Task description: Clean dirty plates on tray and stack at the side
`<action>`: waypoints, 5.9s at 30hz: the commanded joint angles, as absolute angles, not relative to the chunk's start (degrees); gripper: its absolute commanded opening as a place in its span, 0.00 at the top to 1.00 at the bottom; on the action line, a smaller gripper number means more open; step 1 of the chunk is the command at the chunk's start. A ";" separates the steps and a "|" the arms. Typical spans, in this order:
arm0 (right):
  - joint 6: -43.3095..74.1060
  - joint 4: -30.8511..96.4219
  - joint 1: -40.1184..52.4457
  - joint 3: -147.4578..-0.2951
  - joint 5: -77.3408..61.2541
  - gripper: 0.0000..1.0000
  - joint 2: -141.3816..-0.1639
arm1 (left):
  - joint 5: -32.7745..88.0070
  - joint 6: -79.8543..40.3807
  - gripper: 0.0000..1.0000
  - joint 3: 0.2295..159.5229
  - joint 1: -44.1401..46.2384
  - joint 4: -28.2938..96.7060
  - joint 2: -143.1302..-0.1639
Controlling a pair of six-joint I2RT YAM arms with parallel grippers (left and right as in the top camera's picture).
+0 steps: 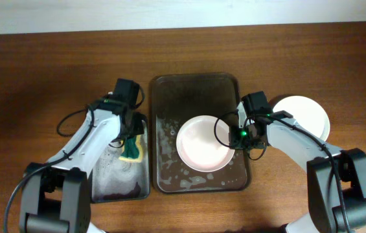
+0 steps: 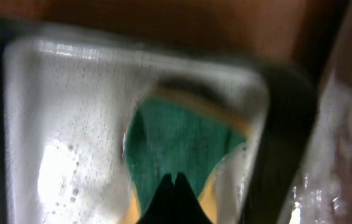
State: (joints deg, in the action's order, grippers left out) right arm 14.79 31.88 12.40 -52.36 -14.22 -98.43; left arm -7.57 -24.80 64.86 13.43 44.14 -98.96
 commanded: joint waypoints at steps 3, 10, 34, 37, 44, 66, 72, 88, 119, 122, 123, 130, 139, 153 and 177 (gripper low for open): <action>14.46 32.25 11.92 -51.83 -10.72 0.96 -98.94 | -8.16 -19.73 1.00 62.02 10.70 32.36 -102.28; 14.46 32.25 11.92 -51.83 -10.70 0.96 -98.94 | -8.25 -17.72 1.00 64.99 10.68 19.75 -108.05; 9.21 47.57 25.71 -60.73 31.20 0.96 -68.16 | -0.36 -16.60 0.01 85.36 10.70 65.19 -107.98; 9.23 47.72 35.77 -60.71 47.09 0.96 -68.34 | -0.36 -16.60 0.01 85.36 10.70 65.19 -107.98; 7.79 47.79 51.90 -60.73 65.08 0.96 -68.34 | -0.36 -16.62 0.00 85.36 10.70 65.19 -107.98; -7.25 45.10 66.46 -60.77 80.34 0.96 -68.31 | -0.36 -16.62 0.01 85.36 10.70 65.19 -107.98; -12.47 37.15 62.94 -60.66 77.19 0.96 -68.66 | -0.36 -16.62 0.00 85.36 10.70 65.19 -107.98; 18.79 41.41 12.95 -61.43 1.26 0.96 -69.04 | -0.38 -16.60 0.01 85.36 10.70 65.19 -107.98; 4.73 51.83 2.35 -66.98 -26.81 0.01 -35.46 | -0.36 -16.62 0.00 85.36 10.70 65.19 -107.98; 4.73 58.33 3.20 -66.98 -26.79 0.01 -33.19 | -0.36 -16.62 0.01 85.36 10.70 65.19 -107.98; 4.71 60.20 3.20 -66.98 -26.74 0.01 -33.26 | -0.36 -16.60 0.01 85.36 10.70 65.19 -107.98; 2.90 61.80 4.49 -66.98 -10.68 0.01 -33.30 | -0.36 -16.62 0.01 85.36 10.70 65.19 -107.98; -8.54 32.99 4.47 -34.04 -7.05 0.01 -12.73 | -0.36 -16.62 0.01 85.36 10.70 65.19 -107.98; -8.58 -4.51 4.49 -0.32 -7.01 0.01 -0.19 | -0.36 -16.60 0.01 85.36 10.70 65.19 -107.98; -8.58 3.88 4.49 -0.32 -6.83 0.01 -0.54 | -17.39 -16.53 0.00 80.60 21.02 56.16 -76.84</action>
